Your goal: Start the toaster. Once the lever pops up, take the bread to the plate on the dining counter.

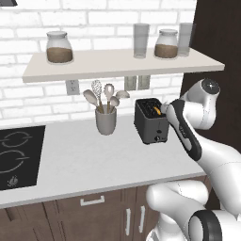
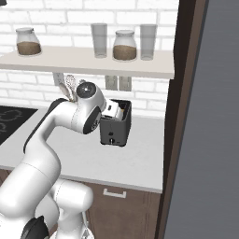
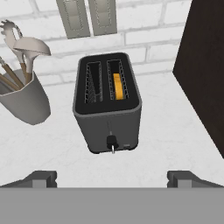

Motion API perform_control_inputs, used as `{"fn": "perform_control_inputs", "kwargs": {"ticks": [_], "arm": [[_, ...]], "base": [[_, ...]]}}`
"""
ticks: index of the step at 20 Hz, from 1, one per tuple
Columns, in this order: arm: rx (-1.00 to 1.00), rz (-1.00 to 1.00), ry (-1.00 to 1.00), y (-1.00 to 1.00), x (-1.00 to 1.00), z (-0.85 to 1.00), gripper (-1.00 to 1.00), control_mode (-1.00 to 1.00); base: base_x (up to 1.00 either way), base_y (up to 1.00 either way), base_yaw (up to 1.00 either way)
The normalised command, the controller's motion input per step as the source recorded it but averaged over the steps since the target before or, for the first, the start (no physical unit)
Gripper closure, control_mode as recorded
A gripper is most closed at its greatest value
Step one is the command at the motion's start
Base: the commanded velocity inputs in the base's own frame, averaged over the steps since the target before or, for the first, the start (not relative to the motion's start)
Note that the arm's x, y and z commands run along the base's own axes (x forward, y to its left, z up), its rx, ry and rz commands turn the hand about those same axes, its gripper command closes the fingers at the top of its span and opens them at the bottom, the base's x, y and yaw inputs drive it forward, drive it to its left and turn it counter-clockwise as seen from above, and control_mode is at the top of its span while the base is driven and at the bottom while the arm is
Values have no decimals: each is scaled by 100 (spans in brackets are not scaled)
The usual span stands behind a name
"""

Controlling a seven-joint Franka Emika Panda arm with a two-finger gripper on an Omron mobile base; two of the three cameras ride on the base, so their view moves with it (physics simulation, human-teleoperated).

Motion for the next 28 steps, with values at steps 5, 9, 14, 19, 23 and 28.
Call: {"fn": "perform_control_inputs", "kwargs": {"ticks": [5,9,14,19,23,28], "arm": [[0,0,0,0,0,0,-100,-100],[0,0,0,0,0,0,-100,-100],[0,0,0,0,0,0,-100,-100],[0,0,0,0,0,0,-100,-100],[0,0,0,0,0,0,-100,-100],[0,0,0,0,0,0,-100,-100]], "base": [[0,0,0],[0,0,0],[0,0,0],[0,0,0],[0,0,0],[0,0,0]]}}
